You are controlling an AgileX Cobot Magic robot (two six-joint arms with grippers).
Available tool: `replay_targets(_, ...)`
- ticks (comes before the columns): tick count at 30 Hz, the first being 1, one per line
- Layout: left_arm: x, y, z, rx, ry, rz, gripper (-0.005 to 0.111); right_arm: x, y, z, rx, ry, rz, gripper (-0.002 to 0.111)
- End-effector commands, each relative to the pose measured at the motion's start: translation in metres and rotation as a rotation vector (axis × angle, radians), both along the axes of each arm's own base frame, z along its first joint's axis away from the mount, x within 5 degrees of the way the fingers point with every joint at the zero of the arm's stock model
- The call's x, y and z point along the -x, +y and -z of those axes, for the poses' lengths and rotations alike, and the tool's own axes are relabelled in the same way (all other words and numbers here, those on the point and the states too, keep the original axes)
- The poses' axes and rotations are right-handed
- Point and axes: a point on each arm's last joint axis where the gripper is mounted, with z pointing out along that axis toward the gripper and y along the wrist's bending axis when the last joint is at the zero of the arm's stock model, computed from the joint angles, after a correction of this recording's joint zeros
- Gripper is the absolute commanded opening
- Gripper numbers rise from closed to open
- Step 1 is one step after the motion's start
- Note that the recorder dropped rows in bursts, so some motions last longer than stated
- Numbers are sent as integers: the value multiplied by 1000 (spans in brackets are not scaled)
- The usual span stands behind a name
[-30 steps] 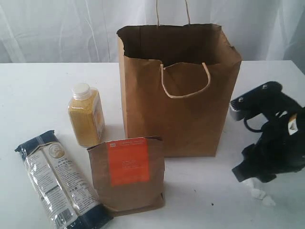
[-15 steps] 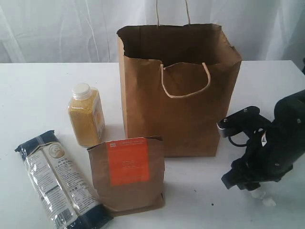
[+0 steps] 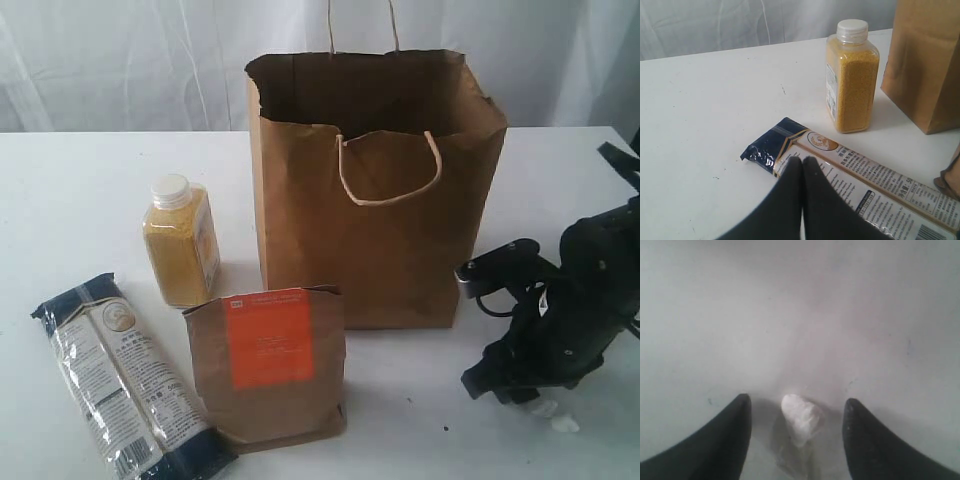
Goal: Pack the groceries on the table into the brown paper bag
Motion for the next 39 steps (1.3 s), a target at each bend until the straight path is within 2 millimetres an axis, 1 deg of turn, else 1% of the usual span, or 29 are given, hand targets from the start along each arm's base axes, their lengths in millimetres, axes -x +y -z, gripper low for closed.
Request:
replay_targets(1, 0, 0, 1, 6, -1, 4, 0, -2, -1, 8, -10, 18, 27, 44)
replay_targets(4, 0, 0, 1, 6, -1, 4, 0, -2, -1, 13, -7, 34, 31, 35)
replay_targets(8, 0, 0, 1, 6, -1, 4, 0, -2, 0, 14, -17, 41, 34, 12)
replay_targets(10, 0, 0, 1, 6, -1, 4, 0, -1, 1, 12, -29, 36, 47, 5)
replay_targets(12, 0, 0, 1, 6, -1, 4, 0, -1, 2, 9, -51, 28, 75, 2)
replay_targets(14, 0, 0, 1, 6, -1, 4, 0, 0, 2, 4, -65, 19, 92, 2)
replay_targets(17, 0, 0, 1, 6, -1, 4, 0, 3, 1, -7, -83, -22, 95, 2)
replay_targets(22, 0, 0, 1, 6, -1, 4, 0, 12, -1, -31, -111, -88, 96, 2)
replay_targets(28, 0, 0, 1, 6, -1, 4, 0, 26, -6, -71, -155, -211, 90, 2)
replay_targets(35, 0, 0, 1, 6, -1, 4, 0, 48, -12, -124, -222, -397, 81, 2)
replay_targets(39, 0, 0, 1, 6, -1, 4, 0, 58, -15, -162, -262, -515, 74, 2)
